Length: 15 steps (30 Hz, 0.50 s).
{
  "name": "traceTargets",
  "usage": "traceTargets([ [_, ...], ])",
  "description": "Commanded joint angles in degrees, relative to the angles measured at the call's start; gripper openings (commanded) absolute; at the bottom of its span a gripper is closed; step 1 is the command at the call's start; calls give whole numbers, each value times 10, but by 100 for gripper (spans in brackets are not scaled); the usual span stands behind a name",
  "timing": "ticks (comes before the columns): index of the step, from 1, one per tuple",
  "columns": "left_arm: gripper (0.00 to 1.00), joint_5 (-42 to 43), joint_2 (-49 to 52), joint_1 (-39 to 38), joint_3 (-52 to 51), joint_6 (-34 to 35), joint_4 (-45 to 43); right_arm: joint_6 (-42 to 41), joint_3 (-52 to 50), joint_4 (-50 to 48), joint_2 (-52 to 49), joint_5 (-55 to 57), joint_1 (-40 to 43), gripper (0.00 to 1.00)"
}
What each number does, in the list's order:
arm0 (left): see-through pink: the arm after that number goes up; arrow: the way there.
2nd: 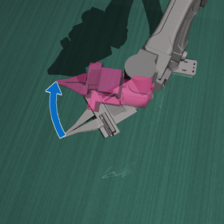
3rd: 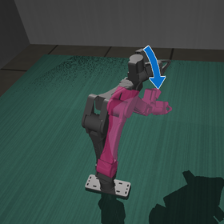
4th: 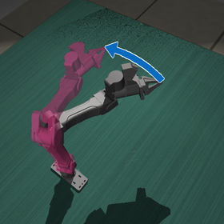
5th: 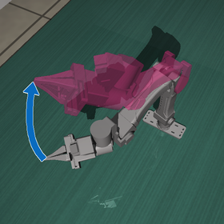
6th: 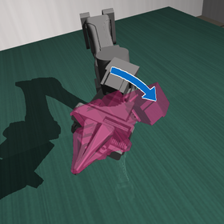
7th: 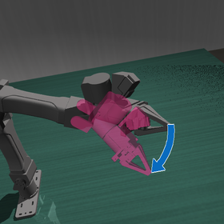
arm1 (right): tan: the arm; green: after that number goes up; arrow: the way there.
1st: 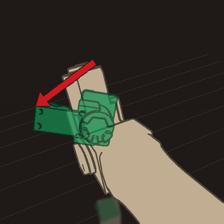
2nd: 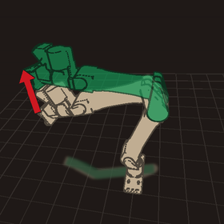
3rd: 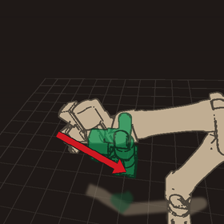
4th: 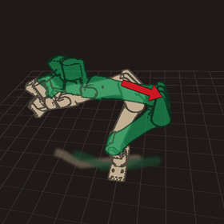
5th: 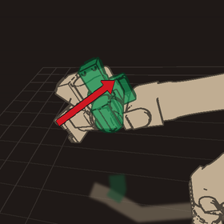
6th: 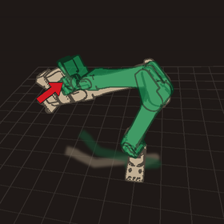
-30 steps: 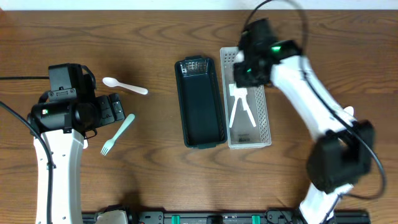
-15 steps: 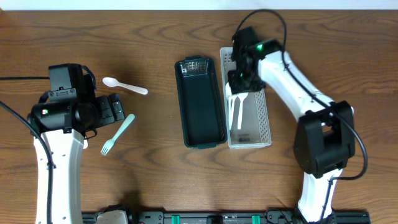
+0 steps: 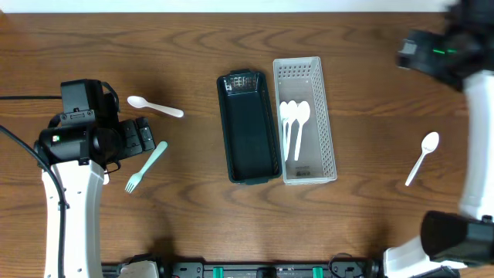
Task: Pack container
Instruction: 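Place the third spoon into the white basket beside the others, then grasp the last white spoon on the right with the right gripper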
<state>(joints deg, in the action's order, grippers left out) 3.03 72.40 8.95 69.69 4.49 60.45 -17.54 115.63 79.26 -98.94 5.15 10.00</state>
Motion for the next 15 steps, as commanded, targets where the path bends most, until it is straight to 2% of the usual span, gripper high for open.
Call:
traceTargets([
  [1,98,3,4,3,7,3,3,-7,-44,11,-16,6,65,99],
  [7,98,3,4,3,7,3,3,3,-224,-70,-16,-4,133,99],
  [15,98,3,4,3,7,3,4,14,-458,-256,-16,-21,145,99],
])
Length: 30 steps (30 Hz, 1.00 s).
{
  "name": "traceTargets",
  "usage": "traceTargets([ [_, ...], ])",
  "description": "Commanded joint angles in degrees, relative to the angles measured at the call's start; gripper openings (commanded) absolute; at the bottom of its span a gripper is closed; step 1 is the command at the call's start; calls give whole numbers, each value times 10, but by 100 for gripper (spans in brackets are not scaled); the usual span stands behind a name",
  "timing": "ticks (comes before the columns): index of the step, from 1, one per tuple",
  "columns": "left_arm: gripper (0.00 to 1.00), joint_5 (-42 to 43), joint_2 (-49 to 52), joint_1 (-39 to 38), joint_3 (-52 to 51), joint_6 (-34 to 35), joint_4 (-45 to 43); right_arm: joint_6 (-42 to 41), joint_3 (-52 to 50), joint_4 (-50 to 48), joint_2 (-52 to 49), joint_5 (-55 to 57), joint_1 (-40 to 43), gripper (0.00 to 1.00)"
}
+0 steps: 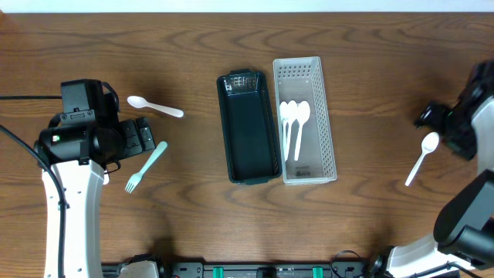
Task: Pack container
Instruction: 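Grasp the last white spoon on the right with the right gripper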
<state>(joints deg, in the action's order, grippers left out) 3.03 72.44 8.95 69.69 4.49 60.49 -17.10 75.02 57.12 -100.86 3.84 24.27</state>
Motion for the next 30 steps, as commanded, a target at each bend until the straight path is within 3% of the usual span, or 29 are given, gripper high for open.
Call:
traceTargets([
  [1,98,3,4,3,7,3,4,14,-67,-52,3,-8,2,99],
  [15,98,3,4,3,7,3,8,17,-155,-179,1,-35,30,99],
  [30,98,3,4,3,7,3,10,17,-158,-207,-60,-43,36,99],
])
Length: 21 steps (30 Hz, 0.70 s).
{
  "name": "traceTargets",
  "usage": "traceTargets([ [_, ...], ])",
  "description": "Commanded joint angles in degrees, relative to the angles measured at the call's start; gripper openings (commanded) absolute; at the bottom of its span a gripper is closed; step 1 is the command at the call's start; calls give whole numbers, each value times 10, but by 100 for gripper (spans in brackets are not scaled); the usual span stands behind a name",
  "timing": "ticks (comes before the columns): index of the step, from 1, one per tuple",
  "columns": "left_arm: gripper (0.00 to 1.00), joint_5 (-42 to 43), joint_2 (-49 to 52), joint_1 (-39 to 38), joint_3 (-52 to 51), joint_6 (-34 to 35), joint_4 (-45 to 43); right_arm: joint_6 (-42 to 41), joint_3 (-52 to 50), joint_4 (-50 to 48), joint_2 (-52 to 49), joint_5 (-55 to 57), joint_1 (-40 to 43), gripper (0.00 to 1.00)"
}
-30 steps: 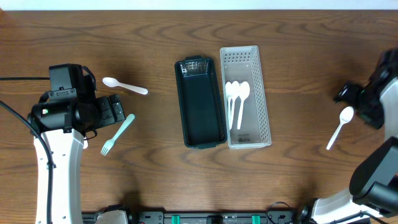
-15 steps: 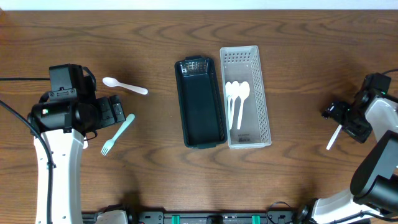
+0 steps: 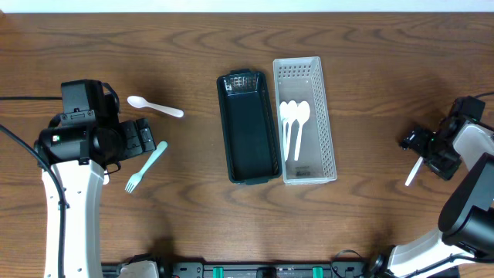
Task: Pack container
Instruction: 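Grasp the last white spoon on the right with the right gripper, then carry the last spoon into the white basket and release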
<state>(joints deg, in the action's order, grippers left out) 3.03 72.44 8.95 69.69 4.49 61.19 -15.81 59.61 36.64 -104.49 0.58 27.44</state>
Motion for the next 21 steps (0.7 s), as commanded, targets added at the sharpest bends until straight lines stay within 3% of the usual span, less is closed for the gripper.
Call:
traceTargets([
  [1,98,3,4,3,7,3,3,4,-4,-2,-26,-10,4,96],
  [7,98,3,4,3,7,3,2,4,-4,-2,-26,-10,4,64],
  [10,98,3,4,3,7,3,2,4,-4,0,-26,-11,4,38],
  [12,98,3,4,3,7,3,3,4,-4,0,-26,-11,4,27],
  [17,98,3,4,3,7,3,2,4,-4,0,-26,-11,4,20],
  [21,98,3,4,3,7,3,2,4,-4,-1,-26,-13,3,5],
])
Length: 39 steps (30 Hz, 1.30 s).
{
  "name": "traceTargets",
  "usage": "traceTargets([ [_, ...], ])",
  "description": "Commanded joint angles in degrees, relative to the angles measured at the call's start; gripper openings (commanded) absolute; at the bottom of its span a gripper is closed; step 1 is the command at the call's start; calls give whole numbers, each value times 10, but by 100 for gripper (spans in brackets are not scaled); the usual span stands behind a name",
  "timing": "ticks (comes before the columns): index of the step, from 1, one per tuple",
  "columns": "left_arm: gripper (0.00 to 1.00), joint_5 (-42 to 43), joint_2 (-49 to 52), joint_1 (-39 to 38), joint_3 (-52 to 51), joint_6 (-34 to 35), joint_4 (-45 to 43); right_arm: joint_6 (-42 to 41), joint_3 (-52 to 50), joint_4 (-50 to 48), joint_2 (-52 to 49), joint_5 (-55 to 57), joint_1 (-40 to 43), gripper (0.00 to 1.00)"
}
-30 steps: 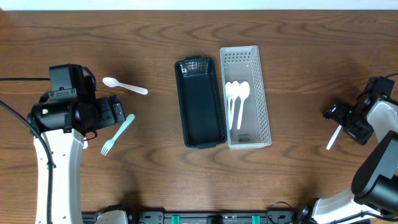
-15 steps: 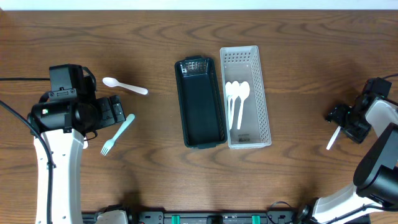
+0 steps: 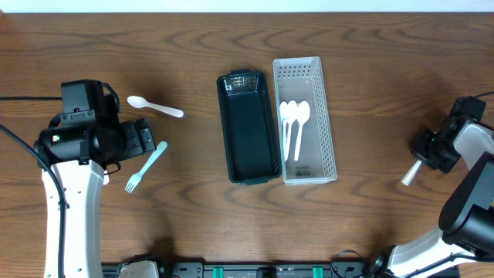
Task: Pack container
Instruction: 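Carry the last spoon into the white basket and release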
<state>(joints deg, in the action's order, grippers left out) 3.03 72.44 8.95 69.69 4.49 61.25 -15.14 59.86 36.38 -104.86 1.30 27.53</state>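
Observation:
A dark green container (image 3: pixel 249 127) lies mid-table beside a white slotted basket (image 3: pixel 306 120) that holds three white spoons (image 3: pixel 293 123). At the far right, my right gripper (image 3: pixel 427 152) sits down over a white spoon (image 3: pixel 409 174); only the handle sticks out below-left, and the jaws seem shut on it. My left gripper (image 3: pixel 144 137) rests open at the left, between a white spoon (image 3: pixel 154 106) and a mint green fork (image 3: pixel 147 166), touching neither.
The left arm's white link (image 3: pixel 73 208) runs down the left side. The right arm (image 3: pixel 471 177) rises along the right table edge. Bare wood lies between the basket and the right gripper.
My right gripper has shifted slightly right and down over the spoon. The spoon's handle has nudged a little left and looks thicker. The left arm is unchanged.
First my right arm was high at the back right, with the white spoon lying free. It then stood beside the spoon's bowl, then covered the bowl. Now it sits over the spoon, which has shifted. The left arm never moved.

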Motion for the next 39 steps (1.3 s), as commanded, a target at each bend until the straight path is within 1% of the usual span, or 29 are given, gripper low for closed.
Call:
traceTargets([
  [1,98,3,4,3,7,3,2,-3,-7,1,-22,-21,2,3],
  [3,98,3,4,3,7,3,2,-6,-4,2,-21,-31,2,0],
  [6,98,3,4,3,7,3,1,-26,17,28,-11,-33,-5,1],
  [11,98,3,4,3,7,3,1,-15,130,122,25,-33,-54,1],
  [16,98,3,4,3,7,3,2,-6,288,227,62,-33,-151,1],
  [20,98,4,4,3,7,3,2,-7,377,259,70,-46,-255,1],
  [26,98,4,4,3,7,3,2,-7,386,244,58,-50,-392,1],
  [29,98,4,4,3,7,3,2,-8,383,244,31,-44,-438,1],
  [35,98,4,4,3,7,3,2,-11,378,249,-49,-44,-484,2],
  [36,98,4,4,3,7,3,2,-11,378,250,-63,-44,-487,3],
  [38,98,4,4,3,7,3,2,-11,378,252,-86,-48,-490,9],
  [39,98,4,4,3,7,3,2,-11,378,254,-94,-48,-491,10],
])
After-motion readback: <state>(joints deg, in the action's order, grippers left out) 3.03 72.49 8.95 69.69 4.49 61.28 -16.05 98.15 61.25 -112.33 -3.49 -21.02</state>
